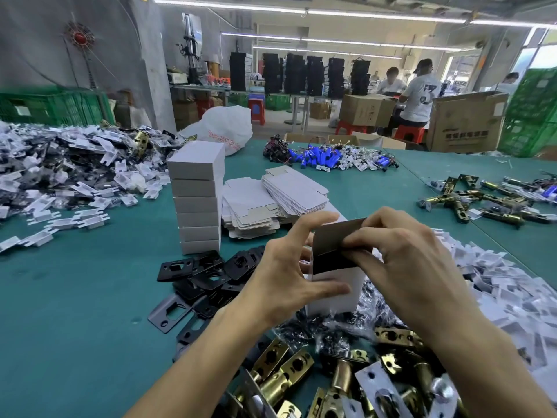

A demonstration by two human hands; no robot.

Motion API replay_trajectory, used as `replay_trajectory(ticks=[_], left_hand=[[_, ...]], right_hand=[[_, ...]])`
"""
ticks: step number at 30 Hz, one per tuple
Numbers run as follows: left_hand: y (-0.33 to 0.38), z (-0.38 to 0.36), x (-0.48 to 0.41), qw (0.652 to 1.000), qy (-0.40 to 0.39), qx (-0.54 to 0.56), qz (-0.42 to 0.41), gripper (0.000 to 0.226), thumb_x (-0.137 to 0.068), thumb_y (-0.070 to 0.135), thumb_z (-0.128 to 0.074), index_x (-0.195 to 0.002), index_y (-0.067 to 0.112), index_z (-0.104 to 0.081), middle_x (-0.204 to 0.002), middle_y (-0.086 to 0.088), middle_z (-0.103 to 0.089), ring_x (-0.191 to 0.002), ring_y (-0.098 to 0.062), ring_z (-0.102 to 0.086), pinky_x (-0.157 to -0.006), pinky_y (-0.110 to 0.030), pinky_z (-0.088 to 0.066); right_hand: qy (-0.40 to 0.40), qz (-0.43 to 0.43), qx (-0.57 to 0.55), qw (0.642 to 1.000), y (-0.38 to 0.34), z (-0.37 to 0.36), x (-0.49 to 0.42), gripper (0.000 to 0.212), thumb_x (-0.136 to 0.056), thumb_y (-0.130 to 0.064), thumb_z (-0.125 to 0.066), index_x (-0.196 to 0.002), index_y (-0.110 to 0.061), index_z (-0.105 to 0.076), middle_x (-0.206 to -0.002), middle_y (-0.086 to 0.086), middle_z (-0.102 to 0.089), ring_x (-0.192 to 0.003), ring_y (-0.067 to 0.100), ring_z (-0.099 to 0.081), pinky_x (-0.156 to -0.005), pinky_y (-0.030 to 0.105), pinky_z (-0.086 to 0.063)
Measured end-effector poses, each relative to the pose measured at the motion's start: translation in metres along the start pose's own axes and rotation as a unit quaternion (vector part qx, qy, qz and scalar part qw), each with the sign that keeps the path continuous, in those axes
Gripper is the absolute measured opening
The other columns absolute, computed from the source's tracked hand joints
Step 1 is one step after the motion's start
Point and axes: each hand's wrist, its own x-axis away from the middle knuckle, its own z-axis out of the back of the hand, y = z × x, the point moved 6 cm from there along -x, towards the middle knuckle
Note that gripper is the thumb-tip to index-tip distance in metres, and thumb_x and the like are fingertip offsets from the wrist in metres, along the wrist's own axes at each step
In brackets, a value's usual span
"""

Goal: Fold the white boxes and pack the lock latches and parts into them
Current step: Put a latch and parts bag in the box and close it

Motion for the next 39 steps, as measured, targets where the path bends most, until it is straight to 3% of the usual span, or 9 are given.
replay_trajectory(ticks=[9, 13, 17, 23, 26, 30, 34, 36, 39], left_hand=[[-0.002, 0.000, 0.000, 1.000, 0.008, -0.012, -0.009, 0.087, -0.065, 0.011, -0.094, -0.129, 0.048, -0.048, -0.093, 0.004, -0.069, -0.081, -0.009, -0.067, -0.069, -0.022, -0.055], [-0.004, -0.003, 0.000, 1.000, 0.013, -0.022, 0.000, 0.085, -0.066, 0.012, -0.094, -0.128, 0.045, -0.047, -0.102, 0.005, -0.068, -0.095, -0.017, -0.068, -0.075, -0.024, -0.058], [-0.002, -0.009, 0.001, 0.999, -0.010, -0.044, -0.004, 0.082, -0.068, 0.016, -0.092, -0.131, 0.042, -0.047, -0.107, 0.015, -0.068, -0.103, -0.007, -0.066, -0.078, -0.014, -0.052], [-0.006, -0.011, 0.001, 0.999, -0.015, -0.047, 0.007, 0.085, -0.067, 0.018, -0.092, -0.131, 0.048, -0.045, -0.103, 0.010, -0.070, -0.095, -0.009, -0.070, -0.081, -0.033, -0.059], [-0.011, -0.006, 0.001, 0.998, 0.025, -0.044, 0.024, 0.091, -0.066, 0.020, -0.093, -0.135, 0.046, -0.039, -0.098, 0.000, -0.069, -0.086, -0.017, -0.071, -0.076, -0.043, -0.061], [-0.010, 0.003, 0.004, 0.994, 0.098, -0.048, -0.001, 0.089, -0.069, 0.018, -0.093, -0.118, 0.053, -0.027, -0.110, 0.009, -0.061, -0.084, -0.008, -0.073, -0.068, -0.037, -0.063], [-0.013, 0.003, 0.006, 0.993, 0.109, -0.051, -0.003, 0.079, -0.071, 0.020, -0.091, -0.100, 0.053, -0.026, -0.109, 0.010, -0.060, -0.079, -0.008, -0.072, -0.065, -0.032, -0.063], [-0.016, 0.003, 0.005, 0.993, 0.096, -0.063, 0.009, 0.069, -0.070, 0.025, -0.092, -0.097, 0.047, -0.033, -0.095, 0.010, -0.065, -0.077, -0.007, -0.070, -0.063, -0.025, -0.060], [-0.020, 0.004, 0.005, 0.995, 0.086, -0.049, 0.031, 0.058, -0.071, 0.027, -0.091, -0.095, 0.043, -0.041, -0.087, 0.005, -0.068, -0.076, -0.012, -0.070, -0.064, -0.032, -0.060]], right_hand=[[-0.045, -0.010, 0.024, 0.999, -0.006, -0.001, 0.000, 0.011, -0.080, -0.017, -0.079, -0.087, -0.026, -0.078, -0.084, -0.006, -0.067, -0.080, 0.024, -0.057, -0.065, 0.039, -0.049], [-0.059, -0.043, 0.047, 0.996, 0.000, -0.002, -0.001, 0.011, -0.083, -0.021, -0.074, -0.089, -0.030, -0.077, -0.087, -0.009, -0.068, -0.084, 0.023, -0.055, -0.066, 0.037, -0.047], [-0.097, -0.070, 0.046, 0.992, 0.005, -0.005, -0.001, 0.014, -0.087, -0.024, -0.067, -0.094, -0.034, -0.075, -0.094, -0.012, -0.067, -0.094, 0.020, -0.055, -0.077, 0.040, -0.048], [-0.139, -0.086, 0.044, 0.986, 0.010, -0.009, -0.001, 0.017, -0.090, -0.026, -0.060, -0.097, -0.036, -0.071, -0.083, -0.006, -0.065, -0.081, 0.020, -0.055, -0.069, 0.038, -0.048], [-0.087, -0.065, -0.018, 0.994, 0.010, -0.008, -0.001, 0.012, -0.090, -0.021, -0.065, -0.092, -0.027, -0.074, -0.083, -0.011, -0.066, -0.079, 0.012, -0.058, -0.069, 0.034, -0.049], [0.003, -0.094, -0.155, 0.983, 0.023, -0.008, -0.003, 0.018, -0.085, -0.016, -0.073, -0.099, -0.027, -0.069, -0.103, -0.010, -0.063, -0.090, 0.003, -0.063, -0.067, 0.020, -0.052], [-0.039, -0.129, -0.217, 0.967, 0.038, -0.024, 0.000, 0.031, -0.086, -0.021, -0.073, -0.115, -0.031, -0.066, -0.105, -0.016, -0.069, -0.090, -0.004, -0.068, -0.075, 0.014, -0.055], [-0.039, -0.130, -0.251, 0.958, 0.040, -0.027, 0.001, 0.033, -0.084, -0.020, -0.075, -0.114, -0.034, -0.070, -0.098, -0.018, -0.071, -0.088, -0.007, -0.068, -0.076, 0.010, -0.052], [-0.083, -0.136, -0.303, 0.940, 0.044, -0.036, 0.002, 0.027, -0.084, -0.022, -0.074, -0.103, -0.041, -0.071, -0.115, -0.017, -0.066, -0.101, -0.004, -0.066, -0.085, 0.015, -0.053]])
